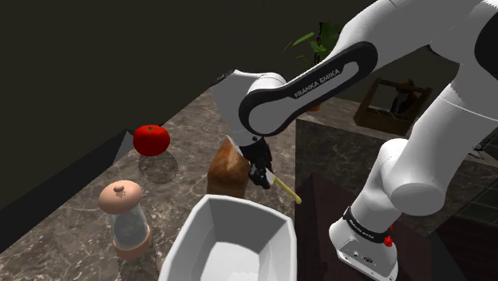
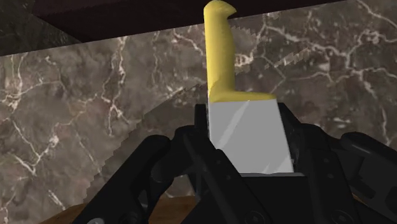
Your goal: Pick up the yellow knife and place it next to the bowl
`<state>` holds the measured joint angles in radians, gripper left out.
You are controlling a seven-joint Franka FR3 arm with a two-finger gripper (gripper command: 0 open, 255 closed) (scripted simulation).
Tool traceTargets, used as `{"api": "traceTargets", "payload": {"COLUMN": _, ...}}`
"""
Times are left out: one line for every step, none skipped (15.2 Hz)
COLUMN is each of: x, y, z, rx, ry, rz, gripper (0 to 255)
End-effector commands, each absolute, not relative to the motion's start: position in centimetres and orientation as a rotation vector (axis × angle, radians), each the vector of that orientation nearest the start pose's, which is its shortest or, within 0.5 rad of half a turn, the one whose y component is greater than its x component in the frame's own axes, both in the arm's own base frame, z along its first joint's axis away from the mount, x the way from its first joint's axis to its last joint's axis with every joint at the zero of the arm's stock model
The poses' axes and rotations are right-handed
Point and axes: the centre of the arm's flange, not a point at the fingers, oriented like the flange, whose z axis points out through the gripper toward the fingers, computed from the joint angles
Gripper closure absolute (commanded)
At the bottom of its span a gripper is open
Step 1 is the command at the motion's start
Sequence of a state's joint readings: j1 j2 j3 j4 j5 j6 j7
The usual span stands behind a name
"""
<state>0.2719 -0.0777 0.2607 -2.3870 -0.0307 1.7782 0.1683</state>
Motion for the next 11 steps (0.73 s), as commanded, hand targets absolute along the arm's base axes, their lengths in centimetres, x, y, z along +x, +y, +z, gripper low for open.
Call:
{"api": "traceTargets", "payload": {"x": 36.2, "y": 21.2, "z": 30.4, "rx": -3.205, "ry": -0.611, "rz": 0.818, "gripper": 255}}
{"api": "traceTargets", "payload": {"x": 36.2, "y": 21.2, "z": 29.9, "rx": -3.205, "ry": -0.611, "rz": 0.818, "gripper": 255}}
{"api": "traceTargets", "payload": {"x": 36.2, "y": 21.2, "z": 29.3, "rx": -3.205, "ry": -0.611, "rz": 0.818, "gripper": 255}}
{"api": "traceTargets", "payload": {"x": 36.2, "y": 21.2, "z": 28.5, "rx": -3.205, "ry": -0.611, "rz": 0.818, "gripper": 255}}
{"api": "traceTargets", "payload": {"x": 36.2, "y": 21.2, "z": 28.5, "rx": -3.205, "ry": -0.611, "rz": 0.818, "gripper": 255}}
{"api": "traceTargets", "payload": {"x": 36.2, "y": 21.2, "z": 28.5, "rx": -3.205, "ry": -0.611, "rz": 0.818, "gripper": 255}}
{"api": "traceTargets", "payload": {"x": 36.2, "y": 21.2, "z": 28.5, "rx": -3.205, "ry": -0.611, "rz": 0.818, "gripper": 255}}
{"api": "traceTargets", "payload": {"x": 36.2, "y": 21.2, "z": 28.5, "rx": -3.205, "ry": -0.611, "rz": 0.818, "gripper": 255}}
{"api": "traceTargets", "payload": {"x": 36.2, "y": 21.2, "z": 28.5, "rx": -3.205, "ry": -0.611, "rz": 0.818, "gripper": 255}}
{"api": "traceTargets", "payload": {"x": 36.2, "y": 21.2, "z": 28.5, "rx": -3.205, "ry": -0.611, "rz": 0.818, "gripper": 255}}
{"api": "traceTargets", "payload": {"x": 36.2, "y": 21.2, "z": 28.5, "rx": -3.205, "ry": -0.611, "rz": 0.818, "gripper": 255}}
